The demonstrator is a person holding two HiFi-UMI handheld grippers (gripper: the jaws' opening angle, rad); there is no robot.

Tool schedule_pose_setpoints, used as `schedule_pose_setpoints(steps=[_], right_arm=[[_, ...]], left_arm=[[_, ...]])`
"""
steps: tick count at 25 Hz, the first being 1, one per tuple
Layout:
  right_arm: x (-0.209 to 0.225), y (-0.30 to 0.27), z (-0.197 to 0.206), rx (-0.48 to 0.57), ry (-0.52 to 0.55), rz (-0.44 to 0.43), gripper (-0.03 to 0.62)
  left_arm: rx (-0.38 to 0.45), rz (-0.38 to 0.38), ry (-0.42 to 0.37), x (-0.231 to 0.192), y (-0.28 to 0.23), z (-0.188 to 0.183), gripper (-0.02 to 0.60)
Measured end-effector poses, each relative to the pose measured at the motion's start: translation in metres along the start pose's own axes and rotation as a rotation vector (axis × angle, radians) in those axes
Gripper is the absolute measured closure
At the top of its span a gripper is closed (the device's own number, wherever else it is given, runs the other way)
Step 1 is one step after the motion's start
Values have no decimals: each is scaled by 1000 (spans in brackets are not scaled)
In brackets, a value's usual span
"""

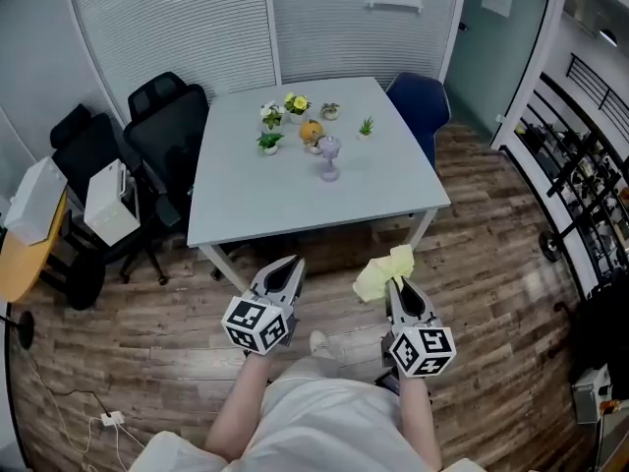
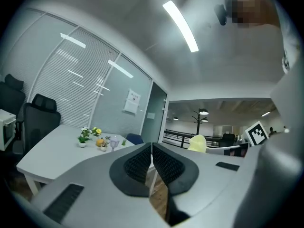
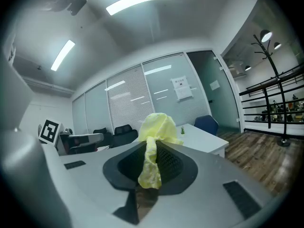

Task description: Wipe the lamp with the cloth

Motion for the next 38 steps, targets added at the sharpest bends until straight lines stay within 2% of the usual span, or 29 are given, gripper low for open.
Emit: schedule_pose_setpoints(steps=[1, 2, 3, 8, 13, 17, 20, 25, 29, 35, 38], right_arm=[[-3, -2, -1, 6, -4, -8, 526], [-6, -3, -2, 14, -12, -16, 526], [-8, -5, -3, 22, -18, -23, 526], [-17, -18, 0, 22, -24, -41, 526], [-18, -46, 4, -17, -7, -39, 526], [-7, -71, -2, -25, -19, -12, 526], [5, -102, -8, -31, -38, 21, 526], [19, -176, -34, -40, -47, 90, 526], [18, -240, -60, -64, -22, 123, 526], [31, -305, -83, -72, -82, 202, 526], [39, -327, -92, -77, -91, 246, 526]], left_arm=[[0, 3, 2, -2, 0, 1, 559], [-8, 4, -3, -4, 0, 4, 354], [-23, -1, -15, -6, -1, 7, 264], [-74, -33, -45, -20, 6, 18, 249], [-61, -49, -25, -49, -3, 14, 249], [-74, -32, -16, -76, -28, 11, 249], [-97, 7, -18, -101, -58, 9, 249], [-160, 120, -99, -151, -127, -11, 249], [-188, 180, -111, -197, -175, -33, 249], [-266, 252, -140, -259, -236, -43, 249], [-293, 294, -130, -283, -265, -43, 249]])
Point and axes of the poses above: the fingertips, and each gripper's own axes: y backward along the fingers, x to its right, z out of its underside, the point moved 1 cm from there along y, backward along the fingers, and after that the axes turned 15 degrees about -x, right-handed, at the moved point
